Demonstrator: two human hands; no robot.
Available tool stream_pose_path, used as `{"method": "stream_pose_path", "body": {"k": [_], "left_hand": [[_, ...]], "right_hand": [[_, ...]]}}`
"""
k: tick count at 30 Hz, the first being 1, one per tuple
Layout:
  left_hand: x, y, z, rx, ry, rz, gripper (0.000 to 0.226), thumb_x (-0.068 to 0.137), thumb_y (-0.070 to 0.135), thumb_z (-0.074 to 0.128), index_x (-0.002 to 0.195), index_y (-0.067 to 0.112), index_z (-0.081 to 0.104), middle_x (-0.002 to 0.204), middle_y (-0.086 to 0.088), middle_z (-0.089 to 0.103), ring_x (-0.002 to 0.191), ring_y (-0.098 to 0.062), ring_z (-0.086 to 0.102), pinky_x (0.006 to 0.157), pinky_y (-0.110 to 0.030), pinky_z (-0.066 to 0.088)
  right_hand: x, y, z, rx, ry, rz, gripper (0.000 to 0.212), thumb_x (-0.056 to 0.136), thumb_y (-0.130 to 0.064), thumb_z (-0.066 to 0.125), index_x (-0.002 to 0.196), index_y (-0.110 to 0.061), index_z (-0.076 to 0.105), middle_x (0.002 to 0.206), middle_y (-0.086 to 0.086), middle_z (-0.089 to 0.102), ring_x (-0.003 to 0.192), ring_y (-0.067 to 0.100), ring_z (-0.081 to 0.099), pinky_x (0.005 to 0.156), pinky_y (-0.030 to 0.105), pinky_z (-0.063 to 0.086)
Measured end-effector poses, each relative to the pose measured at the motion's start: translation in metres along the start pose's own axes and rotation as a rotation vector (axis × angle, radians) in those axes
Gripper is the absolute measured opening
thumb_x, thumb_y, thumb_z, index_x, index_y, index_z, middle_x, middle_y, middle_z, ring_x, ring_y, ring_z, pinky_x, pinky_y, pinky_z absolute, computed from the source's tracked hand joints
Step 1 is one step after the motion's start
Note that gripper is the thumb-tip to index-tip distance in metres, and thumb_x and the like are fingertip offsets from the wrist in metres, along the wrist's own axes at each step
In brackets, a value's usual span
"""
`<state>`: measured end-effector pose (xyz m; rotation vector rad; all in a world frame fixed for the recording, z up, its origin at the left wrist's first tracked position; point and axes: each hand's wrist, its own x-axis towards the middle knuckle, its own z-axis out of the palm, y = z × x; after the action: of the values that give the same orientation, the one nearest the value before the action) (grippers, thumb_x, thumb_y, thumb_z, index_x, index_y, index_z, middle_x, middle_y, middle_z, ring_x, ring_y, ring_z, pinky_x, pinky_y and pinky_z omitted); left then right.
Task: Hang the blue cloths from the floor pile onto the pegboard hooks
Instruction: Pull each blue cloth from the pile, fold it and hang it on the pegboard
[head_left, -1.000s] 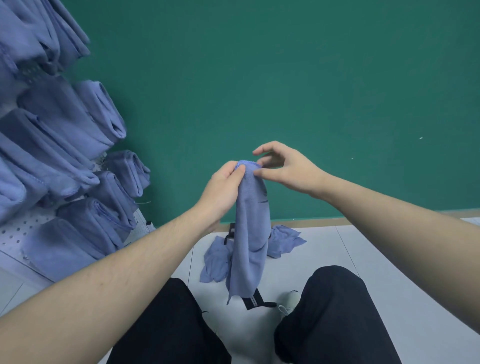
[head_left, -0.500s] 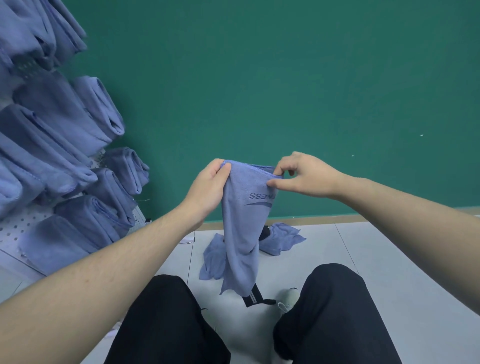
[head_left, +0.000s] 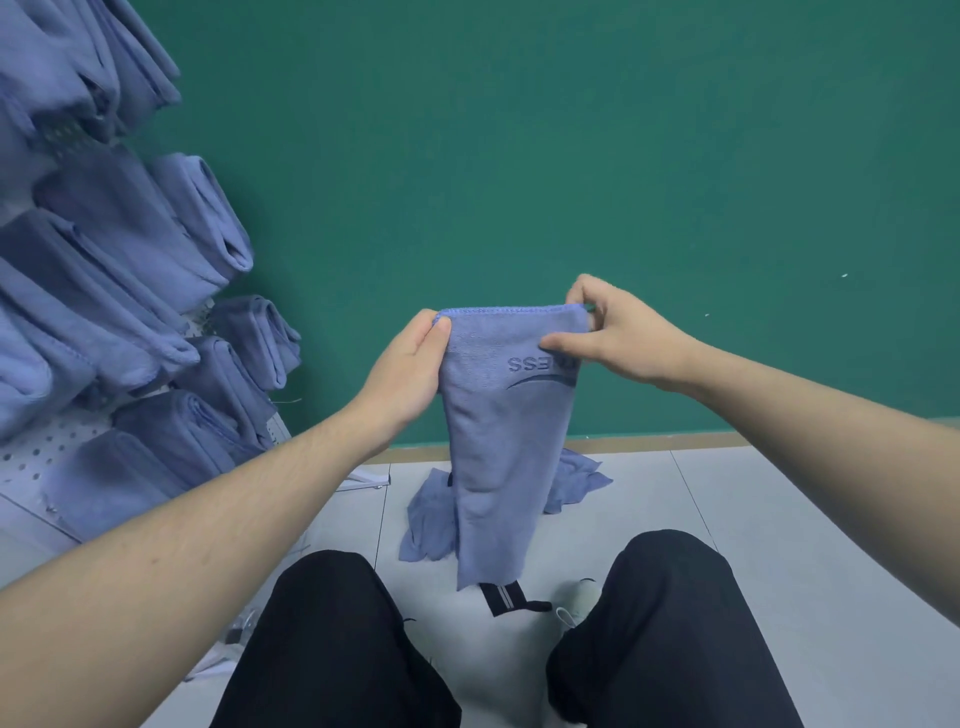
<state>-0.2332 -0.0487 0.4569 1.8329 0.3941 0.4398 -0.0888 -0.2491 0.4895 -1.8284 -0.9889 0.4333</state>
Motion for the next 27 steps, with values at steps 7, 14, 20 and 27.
{"method": "stream_pose_path", "body": {"k": [7,14,20,27], "left_hand": [[-0.001,0.002,0.004,-0.149,-0.007,-0.005,0.023,0.107,0.032,0.037,0.094,0.017,0.047,0.090,-0.005,0.048,0.083,-0.018,0.045,0.068,-0.024,0.049],[-0.008,0.008,0.008,-0.232,0.031,-0.020,0.022,0.099,0.039,0.044,0.092,0.019,0.048,0.078,0.002,0.043,0.072,-0.015,0.037,0.068,-0.035,0.031],[-0.011,0.022,0.016,-0.616,0.005,-0.323,0.031,0.104,0.038,0.047,0.107,0.016,0.069,0.103,0.002,0.075,0.090,-0.017,0.071,0.079,-0.033,0.051],[-0.027,0.011,0.023,-0.646,-0.247,-0.248,0.041,0.099,0.034,0.054,0.134,0.015,0.060,0.130,-0.002,0.068,0.123,-0.017,0.062,0.106,-0.038,0.045]], "right_hand": [[-0.001,-0.008,-0.001,0.224,-0.153,0.327,0.021,0.090,-0.014,0.072,0.108,-0.006,0.074,0.094,0.007,0.076,0.081,0.018,0.068,0.098,0.042,0.055],[-0.005,-0.013,0.008,0.286,-0.058,0.238,0.005,0.101,-0.017,0.058,0.098,-0.020,0.057,0.089,-0.007,0.074,0.083,0.013,0.069,0.085,0.035,0.059],[0.000,-0.021,0.019,0.392,0.036,0.195,0.021,0.097,-0.014,0.064,0.089,-0.022,0.047,0.088,0.000,0.064,0.077,0.015,0.059,0.068,0.027,0.048],[0.005,-0.029,0.026,0.497,0.087,0.217,0.021,0.092,-0.019,0.070,0.106,-0.020,0.054,0.101,0.006,0.064,0.090,0.020,0.057,0.075,0.033,0.044]]}}
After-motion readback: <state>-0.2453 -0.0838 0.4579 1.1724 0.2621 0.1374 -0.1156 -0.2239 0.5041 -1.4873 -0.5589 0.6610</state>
